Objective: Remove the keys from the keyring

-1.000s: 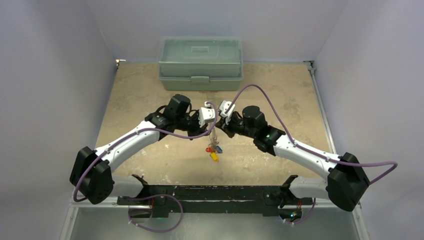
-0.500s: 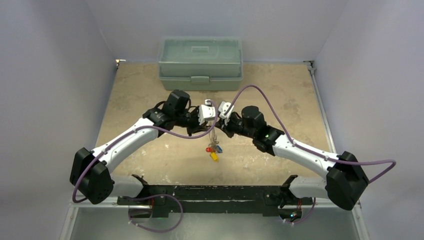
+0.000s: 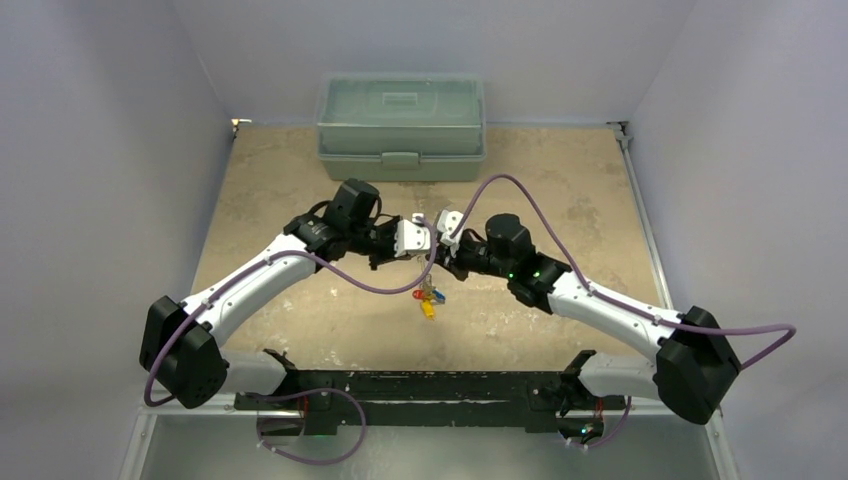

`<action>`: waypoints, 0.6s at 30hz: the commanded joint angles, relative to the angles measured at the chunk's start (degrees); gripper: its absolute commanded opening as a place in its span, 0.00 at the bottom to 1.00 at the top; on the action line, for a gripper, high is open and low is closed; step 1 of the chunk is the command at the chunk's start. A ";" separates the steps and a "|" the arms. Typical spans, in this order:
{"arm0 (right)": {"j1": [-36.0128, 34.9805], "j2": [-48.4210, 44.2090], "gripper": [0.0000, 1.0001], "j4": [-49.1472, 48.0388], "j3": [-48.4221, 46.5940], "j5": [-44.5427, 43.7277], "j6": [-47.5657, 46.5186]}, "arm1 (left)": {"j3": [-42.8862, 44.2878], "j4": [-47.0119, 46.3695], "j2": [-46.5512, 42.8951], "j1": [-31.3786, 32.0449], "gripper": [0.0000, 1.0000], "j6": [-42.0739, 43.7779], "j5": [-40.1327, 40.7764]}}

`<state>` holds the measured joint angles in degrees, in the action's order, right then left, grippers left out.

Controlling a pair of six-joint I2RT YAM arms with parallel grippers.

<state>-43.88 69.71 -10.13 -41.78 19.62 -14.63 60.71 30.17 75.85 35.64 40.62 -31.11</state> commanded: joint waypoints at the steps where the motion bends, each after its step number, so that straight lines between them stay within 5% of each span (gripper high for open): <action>1: 0.03 -1.81 0.00 -0.13 -0.28 6.17 -2.55 | 1.99 3.79 -0.53 -0.20 0.00 10.29 -3.25; 18: 1.41 -0.59 0.00 0.50 -1.91 11.57 -1.99 | -1.97 3.19 -1.53 2.95 0.00 18.15 -1.65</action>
<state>-42.81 69.36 -8.62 -41.76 28.56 -16.53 59.77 35.22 75.83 37.08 56.05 -32.53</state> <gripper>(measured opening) 0.005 0.028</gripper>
